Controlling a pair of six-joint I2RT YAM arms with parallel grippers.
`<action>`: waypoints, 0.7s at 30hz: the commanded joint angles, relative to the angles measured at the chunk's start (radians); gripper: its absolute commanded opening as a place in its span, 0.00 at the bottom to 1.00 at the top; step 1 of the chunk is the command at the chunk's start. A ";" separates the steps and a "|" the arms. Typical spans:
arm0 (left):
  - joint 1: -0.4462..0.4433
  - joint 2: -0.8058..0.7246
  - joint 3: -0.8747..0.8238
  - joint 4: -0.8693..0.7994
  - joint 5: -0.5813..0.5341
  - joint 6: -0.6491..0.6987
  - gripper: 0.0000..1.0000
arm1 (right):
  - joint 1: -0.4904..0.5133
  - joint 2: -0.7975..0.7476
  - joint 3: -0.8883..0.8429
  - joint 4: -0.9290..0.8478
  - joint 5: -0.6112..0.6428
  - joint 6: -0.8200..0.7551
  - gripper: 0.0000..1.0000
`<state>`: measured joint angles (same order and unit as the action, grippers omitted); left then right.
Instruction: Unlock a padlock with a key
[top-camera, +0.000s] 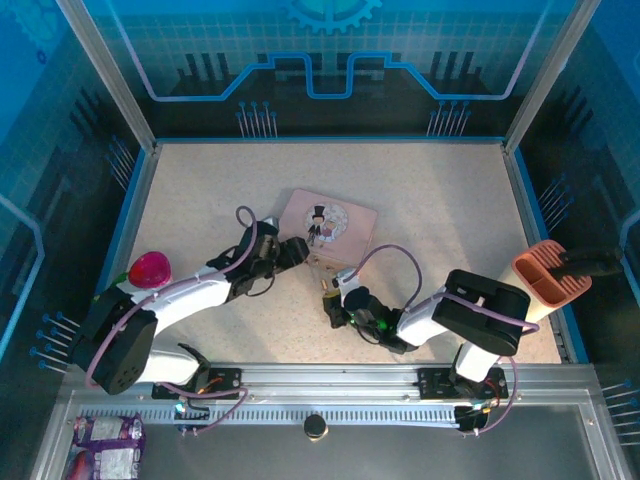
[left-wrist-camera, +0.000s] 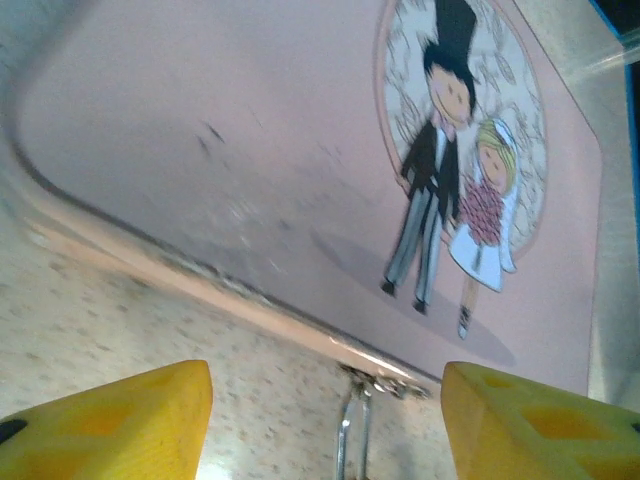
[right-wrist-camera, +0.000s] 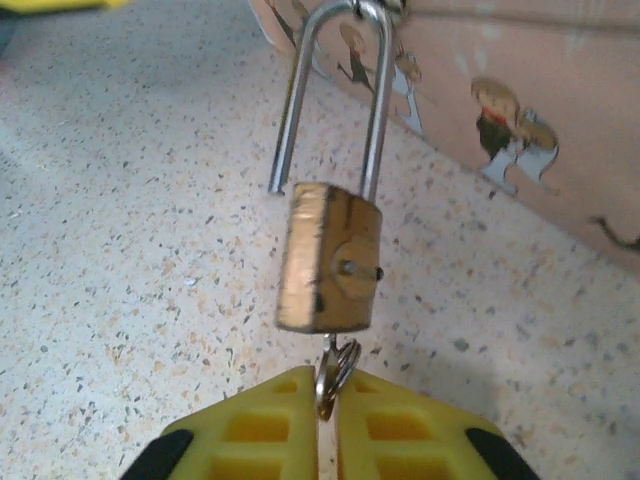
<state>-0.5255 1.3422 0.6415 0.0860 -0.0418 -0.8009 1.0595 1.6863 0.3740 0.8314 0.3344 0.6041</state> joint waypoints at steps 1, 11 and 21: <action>0.040 -0.033 0.051 -0.126 -0.072 0.148 0.66 | -0.020 0.035 0.001 0.031 -0.078 0.035 0.18; 0.163 -0.027 0.080 -0.090 -0.017 0.290 0.70 | -0.100 0.080 -0.049 0.205 -0.178 0.141 0.30; 0.181 0.074 0.161 -0.065 0.029 0.351 0.72 | -0.152 -0.031 0.139 -0.239 -0.208 0.195 0.44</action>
<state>-0.3542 1.3937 0.7635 0.0082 -0.0422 -0.4965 0.9260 1.6859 0.4381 0.7975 0.1436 0.7704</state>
